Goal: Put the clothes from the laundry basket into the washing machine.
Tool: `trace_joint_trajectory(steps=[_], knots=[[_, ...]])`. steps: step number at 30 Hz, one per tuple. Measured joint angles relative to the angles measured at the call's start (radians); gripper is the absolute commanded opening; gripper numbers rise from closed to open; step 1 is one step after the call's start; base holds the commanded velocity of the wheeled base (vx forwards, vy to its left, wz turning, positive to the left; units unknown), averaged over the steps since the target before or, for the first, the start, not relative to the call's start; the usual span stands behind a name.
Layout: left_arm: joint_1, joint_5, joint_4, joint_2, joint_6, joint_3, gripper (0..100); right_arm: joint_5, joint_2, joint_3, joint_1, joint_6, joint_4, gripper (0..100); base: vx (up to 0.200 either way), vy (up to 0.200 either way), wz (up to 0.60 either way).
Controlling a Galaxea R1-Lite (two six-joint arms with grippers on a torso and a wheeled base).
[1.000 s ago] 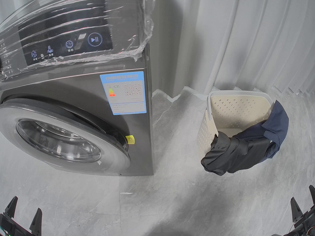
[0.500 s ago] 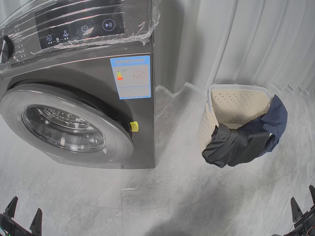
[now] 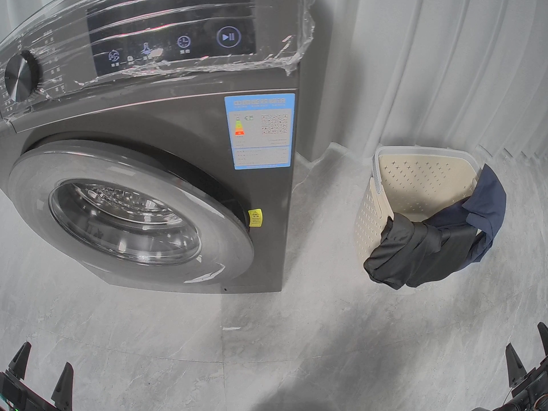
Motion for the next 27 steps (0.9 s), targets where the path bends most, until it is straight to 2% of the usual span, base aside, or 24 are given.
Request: trace_joint_trajectory(steps=[13,27], knots=[[0.000,0.001,0.000,0.000,0.000,0.000,100,0.000,0.000,0.000,0.000,0.000,0.000,100,0.000,0.200,0.00],[0.000,0.001,0.000,0.000,0.000,0.000,100,0.002,0.000,0.000,0.000,-0.001,0.001,100,0.000,0.000,0.00]])
